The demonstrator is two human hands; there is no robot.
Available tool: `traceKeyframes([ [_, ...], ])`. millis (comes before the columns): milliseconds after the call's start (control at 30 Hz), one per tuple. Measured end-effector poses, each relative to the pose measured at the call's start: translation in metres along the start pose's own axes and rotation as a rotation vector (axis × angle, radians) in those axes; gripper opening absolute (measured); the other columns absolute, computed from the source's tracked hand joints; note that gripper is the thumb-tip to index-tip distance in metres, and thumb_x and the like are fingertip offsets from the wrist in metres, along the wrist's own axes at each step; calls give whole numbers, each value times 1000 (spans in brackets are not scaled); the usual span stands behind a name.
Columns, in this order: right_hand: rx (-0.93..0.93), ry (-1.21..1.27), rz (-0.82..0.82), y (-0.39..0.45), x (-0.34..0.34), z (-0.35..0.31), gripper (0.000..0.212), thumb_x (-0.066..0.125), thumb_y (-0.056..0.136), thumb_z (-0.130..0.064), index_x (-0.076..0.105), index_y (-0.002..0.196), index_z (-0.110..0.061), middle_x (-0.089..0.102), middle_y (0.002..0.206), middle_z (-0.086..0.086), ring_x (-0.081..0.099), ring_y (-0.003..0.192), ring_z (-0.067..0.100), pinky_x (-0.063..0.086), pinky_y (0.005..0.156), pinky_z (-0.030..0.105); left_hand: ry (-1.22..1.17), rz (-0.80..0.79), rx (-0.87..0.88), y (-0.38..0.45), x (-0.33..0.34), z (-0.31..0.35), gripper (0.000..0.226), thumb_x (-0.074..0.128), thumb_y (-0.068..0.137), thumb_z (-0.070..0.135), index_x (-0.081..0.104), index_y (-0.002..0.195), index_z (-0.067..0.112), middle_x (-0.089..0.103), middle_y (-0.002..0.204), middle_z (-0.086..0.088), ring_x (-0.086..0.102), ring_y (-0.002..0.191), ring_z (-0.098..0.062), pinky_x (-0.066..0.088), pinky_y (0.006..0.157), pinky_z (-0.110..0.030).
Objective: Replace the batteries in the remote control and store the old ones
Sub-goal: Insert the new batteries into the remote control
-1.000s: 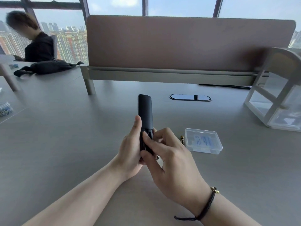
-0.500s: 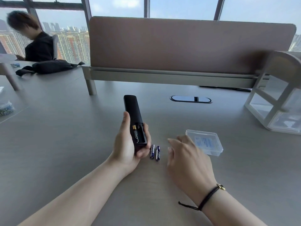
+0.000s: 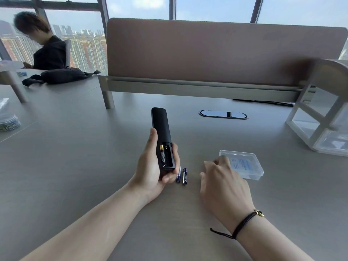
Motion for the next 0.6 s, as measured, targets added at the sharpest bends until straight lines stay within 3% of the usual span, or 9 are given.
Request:
traceKeyframes([
  [200,3,-1,-25,1,-1,2,18,45,92,-13,61,97,-18,51,98,6,63,79,34,47,59,34,39,-32,-11,-1,2,0,68,28,90,72,50,68,11,48,49,-16,24,29,-17,8,42,-32],
  [467,-39,26,-28,-3,-4,-3,32,47,90,-12,50,120,-19,49,100,6,64,85,34,44,59,34,42,-85,-22,-2,5,0,66,24,93,68,51,70,12,48,50,-16,23,28,-16,11,38,-25],
  [600,-89,180,215,-1,-20,-6,25,52,89,-11,65,110,-18,58,102,8,64,75,34,54,61,40,22,-84,-40,-3,6,0,66,27,93,68,51,70,11,47,50,-16,26,29,-16,12,37,-24],
])
Point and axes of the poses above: each hand's wrist, its own y-axis towards the middle knuckle, its own x-axis out of the palm, z = x × y, the point moved 6 cm from there along y, towards the middle knuckle
